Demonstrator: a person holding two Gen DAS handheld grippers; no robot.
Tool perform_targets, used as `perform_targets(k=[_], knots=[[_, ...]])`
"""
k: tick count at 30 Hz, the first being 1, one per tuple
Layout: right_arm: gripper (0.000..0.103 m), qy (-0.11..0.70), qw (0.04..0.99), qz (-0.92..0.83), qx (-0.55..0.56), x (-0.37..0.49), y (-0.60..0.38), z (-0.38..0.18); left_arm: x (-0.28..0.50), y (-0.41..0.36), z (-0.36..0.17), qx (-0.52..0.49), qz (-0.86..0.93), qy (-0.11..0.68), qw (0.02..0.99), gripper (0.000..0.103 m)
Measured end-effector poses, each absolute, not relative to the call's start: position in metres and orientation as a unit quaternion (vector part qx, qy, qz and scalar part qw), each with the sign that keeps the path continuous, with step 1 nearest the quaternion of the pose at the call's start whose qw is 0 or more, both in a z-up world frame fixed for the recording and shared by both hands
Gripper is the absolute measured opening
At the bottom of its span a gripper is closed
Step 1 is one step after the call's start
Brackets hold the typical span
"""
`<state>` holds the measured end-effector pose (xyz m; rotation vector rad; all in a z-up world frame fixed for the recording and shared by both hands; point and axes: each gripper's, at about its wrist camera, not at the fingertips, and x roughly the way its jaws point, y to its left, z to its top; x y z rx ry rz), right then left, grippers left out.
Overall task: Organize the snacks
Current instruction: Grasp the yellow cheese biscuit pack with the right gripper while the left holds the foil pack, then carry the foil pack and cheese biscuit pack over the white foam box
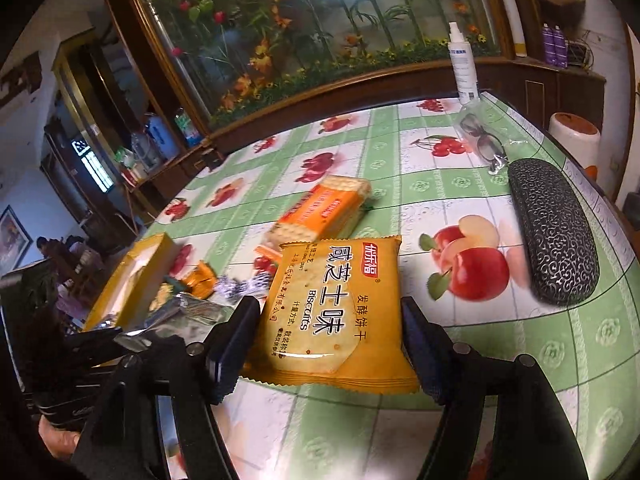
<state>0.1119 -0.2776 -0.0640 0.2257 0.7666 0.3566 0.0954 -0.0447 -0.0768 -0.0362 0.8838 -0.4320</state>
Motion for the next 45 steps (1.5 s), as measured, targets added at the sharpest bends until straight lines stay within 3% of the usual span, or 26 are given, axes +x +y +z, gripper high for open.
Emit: perform_targets(k=[20,38,40,42,45], knots=[[0.072,0.346,0.903,0.242,0.082,0.077,-0.220,-0.031,0.058,-0.001,-0.055,-0.033,-0.166,0.387,0.907,0.019],[0.072,0.357,0.895,0.260,0.071,0.063,-0.207,-0.039,0.043,-0.006,-0.084,-0.038,-0.183,0.431,0.883,0.017],[0.072,0.356,0.895,0.258,0.073,0.061,-0.209,-0.039,0.042,-0.008,-0.089,-0.043,-0.193,0.449,0.872,0.029],[0.072,0.356,0.895,0.257,0.074,0.060,-0.211,-0.040,0.039,-0.012,-0.096,-0.034,-0.190,0.460,0.867,0.058],[0.072,0.358,0.895,0.254,0.075,0.058,-0.214,-0.042,0.032,-0.020,-0.107,-0.023,-0.184,0.476,0.860,0.067]])
